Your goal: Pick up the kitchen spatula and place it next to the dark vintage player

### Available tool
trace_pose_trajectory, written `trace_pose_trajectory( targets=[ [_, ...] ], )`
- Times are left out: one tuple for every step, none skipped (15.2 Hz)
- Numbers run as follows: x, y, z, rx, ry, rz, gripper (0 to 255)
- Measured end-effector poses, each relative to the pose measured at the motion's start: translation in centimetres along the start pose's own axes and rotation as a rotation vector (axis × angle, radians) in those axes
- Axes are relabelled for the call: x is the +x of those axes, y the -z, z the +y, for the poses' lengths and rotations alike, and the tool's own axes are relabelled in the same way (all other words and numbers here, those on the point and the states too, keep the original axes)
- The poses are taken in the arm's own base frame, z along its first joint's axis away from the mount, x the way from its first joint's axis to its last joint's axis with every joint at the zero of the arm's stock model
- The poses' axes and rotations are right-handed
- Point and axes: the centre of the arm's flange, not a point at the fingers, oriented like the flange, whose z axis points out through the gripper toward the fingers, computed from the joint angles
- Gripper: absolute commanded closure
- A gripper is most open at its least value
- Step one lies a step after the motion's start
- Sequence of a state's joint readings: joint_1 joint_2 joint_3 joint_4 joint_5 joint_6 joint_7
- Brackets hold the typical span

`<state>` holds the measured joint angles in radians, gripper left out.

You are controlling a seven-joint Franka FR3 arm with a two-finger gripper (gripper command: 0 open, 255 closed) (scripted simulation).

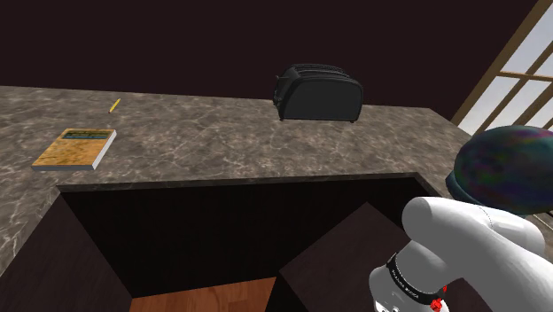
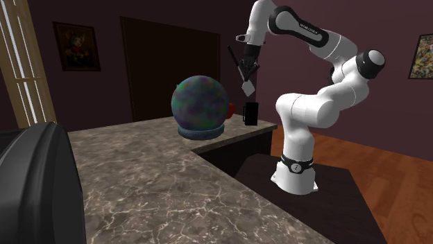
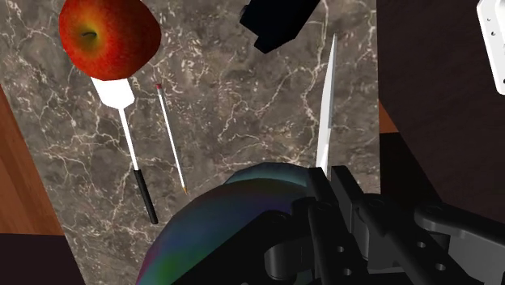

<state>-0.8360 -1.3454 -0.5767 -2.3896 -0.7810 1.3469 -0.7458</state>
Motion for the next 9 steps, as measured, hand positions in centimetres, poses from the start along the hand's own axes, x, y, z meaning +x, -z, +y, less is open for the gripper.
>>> trace_pose_trajectory(
  targets=[
    [0.1, 0.5, 0.1, 0.0, 0.0, 0.0, 255],
    [0.0, 1.0, 0.3, 0.0, 0.0, 0.0, 255],
    [0.0, 1.5, 0.4, 0.0, 0.0, 0.0, 255],
    [0.0, 2.1, 0.5, 0.0, 0.0, 0.0, 255],
    [0.0, 2.6, 0.6, 0.0, 0.0, 0.0, 255],
    [0.1, 3.1, 0.7, 0.0, 0.0, 0.0, 255],
    [0.1, 3.6, 0.8, 0.0, 0.0, 0.0, 255],
    [0.0, 4.1, 0.9, 0.0, 0.0, 0.0, 255],
    [0.0, 4.6, 1.0, 0.0, 0.0, 0.0, 255]
  ],
)
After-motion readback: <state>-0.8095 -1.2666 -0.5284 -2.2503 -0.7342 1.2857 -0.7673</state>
